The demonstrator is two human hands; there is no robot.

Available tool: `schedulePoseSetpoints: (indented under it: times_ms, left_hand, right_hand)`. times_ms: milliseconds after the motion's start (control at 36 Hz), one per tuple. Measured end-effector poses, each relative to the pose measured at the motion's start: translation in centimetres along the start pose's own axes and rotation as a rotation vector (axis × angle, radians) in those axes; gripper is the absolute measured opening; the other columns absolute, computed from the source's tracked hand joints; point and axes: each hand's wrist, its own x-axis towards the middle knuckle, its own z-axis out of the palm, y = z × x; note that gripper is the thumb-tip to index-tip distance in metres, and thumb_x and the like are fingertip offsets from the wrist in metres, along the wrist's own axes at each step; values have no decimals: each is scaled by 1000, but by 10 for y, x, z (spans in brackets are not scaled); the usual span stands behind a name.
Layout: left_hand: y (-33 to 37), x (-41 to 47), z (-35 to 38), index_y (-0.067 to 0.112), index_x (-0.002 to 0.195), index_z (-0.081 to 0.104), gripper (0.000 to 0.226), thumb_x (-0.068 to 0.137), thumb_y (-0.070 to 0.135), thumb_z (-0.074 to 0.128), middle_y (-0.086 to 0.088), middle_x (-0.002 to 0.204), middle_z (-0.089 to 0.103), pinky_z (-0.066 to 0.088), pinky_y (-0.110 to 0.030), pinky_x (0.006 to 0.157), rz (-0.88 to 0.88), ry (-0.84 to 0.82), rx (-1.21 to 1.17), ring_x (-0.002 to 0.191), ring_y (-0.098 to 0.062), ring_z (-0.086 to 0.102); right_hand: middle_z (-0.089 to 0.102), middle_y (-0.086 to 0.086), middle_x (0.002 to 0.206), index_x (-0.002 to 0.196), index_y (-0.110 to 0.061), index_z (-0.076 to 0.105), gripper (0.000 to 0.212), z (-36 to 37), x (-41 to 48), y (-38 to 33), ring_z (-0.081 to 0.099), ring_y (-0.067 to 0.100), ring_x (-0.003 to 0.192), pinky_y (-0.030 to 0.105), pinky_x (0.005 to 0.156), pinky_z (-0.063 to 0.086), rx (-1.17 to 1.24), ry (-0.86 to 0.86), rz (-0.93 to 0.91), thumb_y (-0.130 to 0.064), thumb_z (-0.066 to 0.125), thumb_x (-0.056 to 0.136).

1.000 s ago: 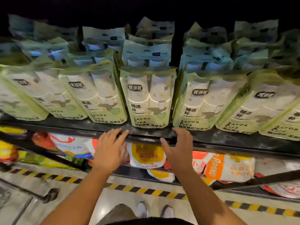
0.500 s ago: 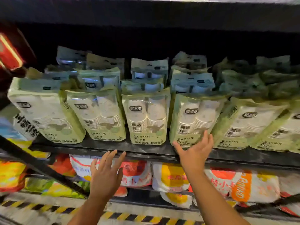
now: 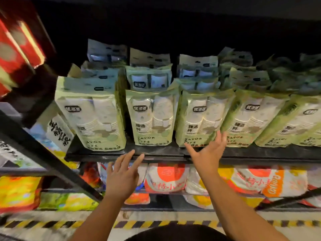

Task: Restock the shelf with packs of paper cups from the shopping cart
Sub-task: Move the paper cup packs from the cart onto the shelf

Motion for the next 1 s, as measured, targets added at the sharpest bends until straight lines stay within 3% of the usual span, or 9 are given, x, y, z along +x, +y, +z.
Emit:
schedulePoseSetpoints:
  times_ms: [139, 306, 389, 472, 639, 750, 806, 917, 1000]
  left_hand:
    - [-12, -2, -4, 36, 139, 56, 85, 61, 21, 89, -2, 145, 55, 47, -64, 88, 7, 15, 20, 126, -26, 45]
    - [-12, -2, -1, 36, 140, 54, 85, 63, 21, 86, -6, 149, 53, 46, -62, 91, -38, 7, 23, 129, -27, 46]
    - [-10, -3, 9, 34, 142, 53, 84, 65, 18, 84, -7, 152, 49, 42, -65, 94, -62, 57, -8, 134, -28, 41]
    - [-3, -3, 19, 35, 142, 51, 87, 64, 16, 84, -7, 154, 46, 36, -65, 97, -100, 101, -24, 138, -28, 38]
    - [12, -8, 17, 34, 145, 46, 93, 63, 19, 86, -8, 154, 46, 35, -67, 100, -162, 127, 8, 144, -27, 33]
    - [6, -10, 9, 37, 147, 43, 95, 63, 23, 86, -7, 156, 44, 38, -69, 99, -177, 56, 74, 145, -26, 29]
    - [1, -11, 6, 38, 148, 42, 96, 63, 24, 86, -8, 156, 43, 38, -70, 98, -219, 33, 98, 146, -26, 28]
    - [-8, -15, 3, 37, 148, 43, 97, 63, 17, 83, -8, 155, 45, 38, -71, 98, -248, 38, 145, 145, -29, 34]
    - [-20, -18, -1, 40, 152, 38, 95, 70, 17, 79, -7, 159, 39, 33, -70, 103, -298, 5, 147, 149, -29, 30]
  right_hand:
    - [13, 26, 160, 156, -7, 9, 129, 11, 3, -17, 13, 39, 150, 57, 118, 22, 18, -8, 175, -56, 86, 65]
    - [12, 25, 161, 158, -7, 8, 126, 11, -4, -24, 11, 37, 150, 56, 119, 17, 22, 16, 156, -49, 87, 69]
    - [23, 28, 154, 153, -12, 17, 116, 8, -14, -15, 24, 42, 143, 61, 114, 26, -9, 63, 91, -46, 88, 69]
    - [31, 25, 145, 145, -13, 26, 91, -2, -21, -12, 34, 43, 134, 59, 109, 31, -10, 41, -83, -52, 70, 77]
    - [36, 21, 139, 140, -2, 37, 78, 7, -27, -33, 36, 36, 131, 44, 114, 34, 98, -149, -280, -37, 75, 82]
    - [35, 26, 144, 143, 2, 33, 87, 23, -31, -56, 30, 31, 137, 11, 118, 12, 224, -263, -239, -24, 85, 79]
    - [37, 28, 145, 143, 5, 33, 90, 28, -32, -64, 31, 33, 139, 15, 120, 13, 253, -254, -238, -25, 86, 77]
    - [45, 26, 140, 141, 8, 37, 90, 35, -31, -74, 39, 35, 137, 43, 117, 34, 268, -177, -193, -29, 86, 75]
    - [46, 27, 138, 140, 9, 37, 91, 39, -36, -75, 40, 36, 134, 46, 115, 37, 244, -177, -168, -30, 86, 75]
